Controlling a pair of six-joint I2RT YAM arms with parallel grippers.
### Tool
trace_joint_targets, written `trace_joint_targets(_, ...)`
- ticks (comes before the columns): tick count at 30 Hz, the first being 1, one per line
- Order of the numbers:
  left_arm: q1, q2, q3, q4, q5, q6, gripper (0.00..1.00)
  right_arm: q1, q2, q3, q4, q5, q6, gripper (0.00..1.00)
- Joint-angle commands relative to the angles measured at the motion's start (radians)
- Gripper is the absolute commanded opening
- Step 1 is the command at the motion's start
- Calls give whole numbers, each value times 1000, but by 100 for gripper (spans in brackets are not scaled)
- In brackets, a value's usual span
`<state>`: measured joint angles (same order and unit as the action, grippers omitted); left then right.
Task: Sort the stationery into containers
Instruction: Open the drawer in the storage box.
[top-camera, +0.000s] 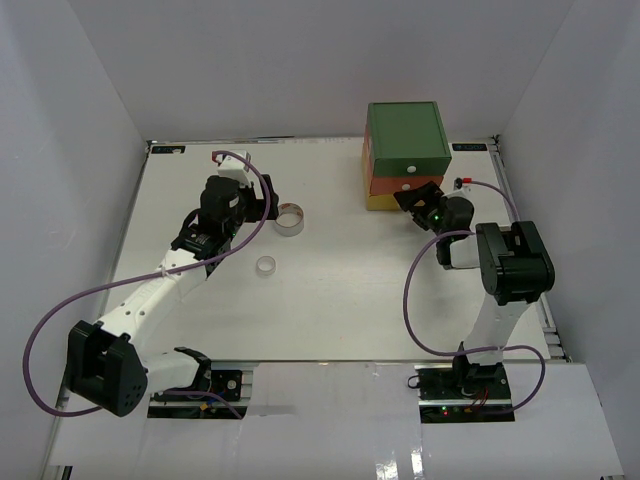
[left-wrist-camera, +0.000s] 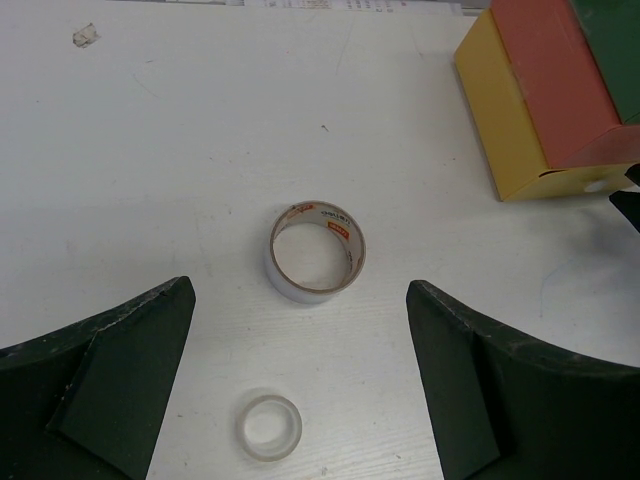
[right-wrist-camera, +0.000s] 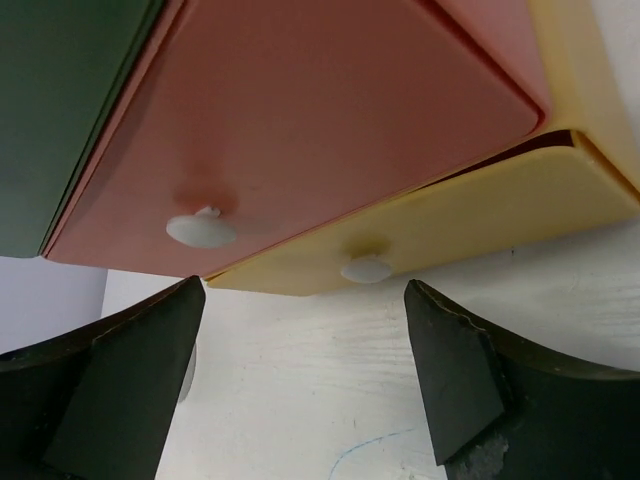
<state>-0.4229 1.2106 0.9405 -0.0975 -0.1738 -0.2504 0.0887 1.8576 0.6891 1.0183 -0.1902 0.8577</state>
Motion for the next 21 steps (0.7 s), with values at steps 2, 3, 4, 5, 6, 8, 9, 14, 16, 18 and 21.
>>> trace_joint_targets(2,1,1,-3,8,-7,11,98,-6,32,38,57,8,20,84)
trace_joint_targets(3,1,1,-3,8,-4,11,98,-6,37,38,57,8,21,82)
trace_joint_targets(4,1,1,-2,8,-4,11,98,-6,38,38,58,9,20,80)
trace_joint_targets(5,1,3,-2,8,-3,11,98,-7,44,38,57,9,21,80)
trace_joint_targets(6,1,3,-2,8,-1,10,98,-7,49,36,63,9,20,78)
trace_joint_targets(8,1,3,-2,7,0,10,98,-7,60,39,65,6,20,74)
trace_joint_targets(9,1,4,-2,7,-1,11,98,-7,64,46,66,6,18,68)
trace_joint_targets(14,1,7,-2,7,2,10,98,-7,92,58,77,-3,17,61)
trace_joint_targets(16,1,10,-2,5,3,11,98,-9,100,62,78,-8,12,57)
trace_joint_targets(18,1,12,-2,7,5,11,98,-12,109,66,82,-11,9,56)
trace_joint_targets(21,1,12,-2,7,5,10,98,-17,118,72,91,-17,6,55)
